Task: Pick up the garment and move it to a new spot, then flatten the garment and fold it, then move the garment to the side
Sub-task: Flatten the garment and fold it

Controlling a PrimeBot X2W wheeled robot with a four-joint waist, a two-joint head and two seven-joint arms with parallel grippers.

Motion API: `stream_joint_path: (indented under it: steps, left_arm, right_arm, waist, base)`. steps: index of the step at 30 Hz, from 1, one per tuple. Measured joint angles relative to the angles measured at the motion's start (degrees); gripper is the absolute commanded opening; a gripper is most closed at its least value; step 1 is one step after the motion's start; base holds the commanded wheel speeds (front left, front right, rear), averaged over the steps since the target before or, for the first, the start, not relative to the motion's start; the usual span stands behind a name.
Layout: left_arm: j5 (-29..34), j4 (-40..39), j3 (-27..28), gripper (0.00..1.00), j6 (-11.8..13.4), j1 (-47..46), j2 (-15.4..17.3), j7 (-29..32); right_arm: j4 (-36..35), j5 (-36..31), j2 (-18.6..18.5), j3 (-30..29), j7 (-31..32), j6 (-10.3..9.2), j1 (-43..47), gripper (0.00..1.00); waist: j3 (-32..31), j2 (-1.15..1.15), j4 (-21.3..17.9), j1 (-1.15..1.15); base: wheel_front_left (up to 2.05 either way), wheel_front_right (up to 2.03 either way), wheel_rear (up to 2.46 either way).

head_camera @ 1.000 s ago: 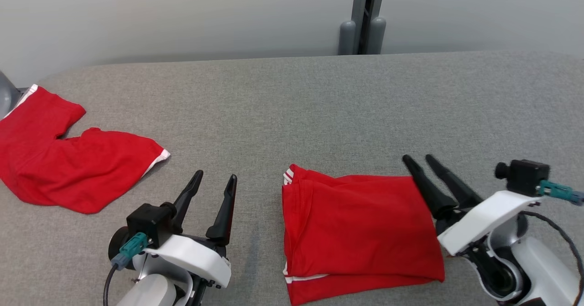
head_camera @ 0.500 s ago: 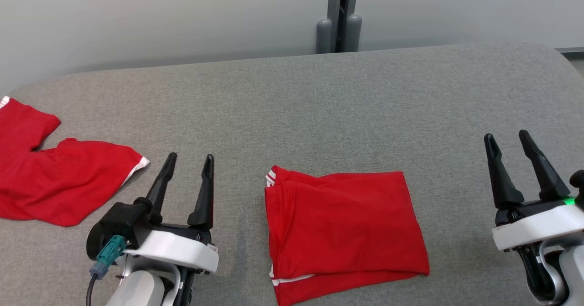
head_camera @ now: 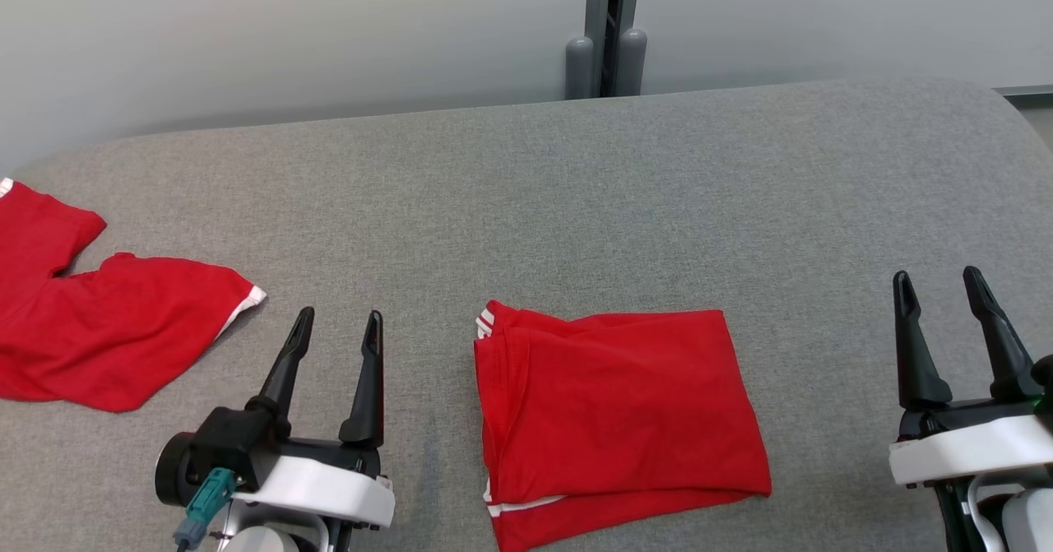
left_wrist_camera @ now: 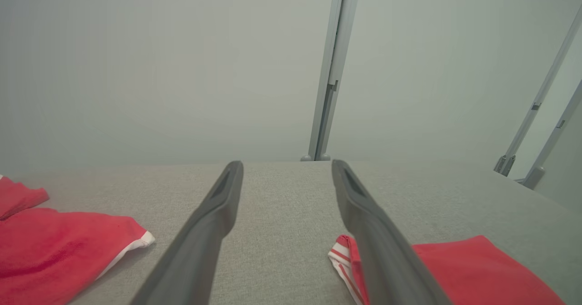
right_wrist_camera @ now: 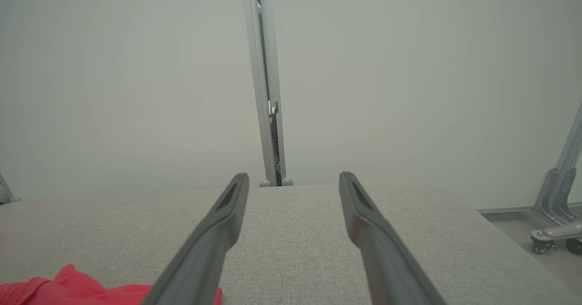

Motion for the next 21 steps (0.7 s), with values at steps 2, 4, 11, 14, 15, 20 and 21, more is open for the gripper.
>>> stream_joint_path:
  steps: [2, 4, 11, 14, 15, 20, 21]
  left_arm:
    - [1.24, 0.3, 0.67, 1.0, -0.81, 0.35, -0.69, 0.0]
    - [1.78, 0.6, 1.37, 1.0, -1.52, 0.85, -1.21, 0.0]
    - [3.64, 0.75, 3.25, 1.0, -2.79, 2.2, -2.31, 0.0]
    - [4.08, 0.81, 3.35, 1.0, -3.22, 2.2, -2.41, 0.0]
    - [4.12, 0.81, 3.37, 1.0, -3.25, 2.2, -2.44, 0.0]
    - [3.49, 0.75, 3.01, 1.0, -3.19, 2.0, -2.48, 0.0]
    - [3.47, 0.77, 3.0, 1.0, -3.13, 2.0, -2.49, 0.0]
  right_arm:
    - [-0.24, -0.38, 0.67, -0.23, 0.0, 0.01, 0.49, 1.0]
    - [-0.23, -0.58, 1.09, -0.3, 0.0, 0.01, 0.78, 1.0]
    - [0.37, 0.65, 1.67, -0.42, 0.0, 0.01, 0.8, 1.0]
    - [0.49, 0.85, 1.51, -0.44, 0.0, 0.01, 0.76, 1.0]
    - [0.48, 0.98, 1.48, -0.45, 0.0, 0.01, 0.76, 1.0]
    - [0.63, 0.8, 1.22, -0.35, -0.01, 0.01, 0.73, 1.0]
    - [0.67, 0.63, 1.22, -0.38, -0.01, 0.01, 0.73, 1.0]
  waist:
    - [0.03, 0.0, 0.02, 0.0]
    - [0.02, 0.0, 0.01, 0.0]
    - [0.18, 0.0, -0.02, 0.0]
    - [0.31, 0.0, 0.13, 0.0]
    - [0.38, 0.0, 0.22, 0.0]
    - [0.79, 0.0, 0.87, 0.0]
    - [0.82, 0.0, 0.97, 0.0]
  base:
    - [0.0, 0.0, 0.0]
    - [0.0, 0.0, 0.0]
    - [0.0, 0.0, 0.0]
    - [0.0, 0.0, 0.0]
    - [0.0, 0.0, 0.0]
    - [0.0, 0.0, 0.0]
    - [0.0, 0.0, 0.0]
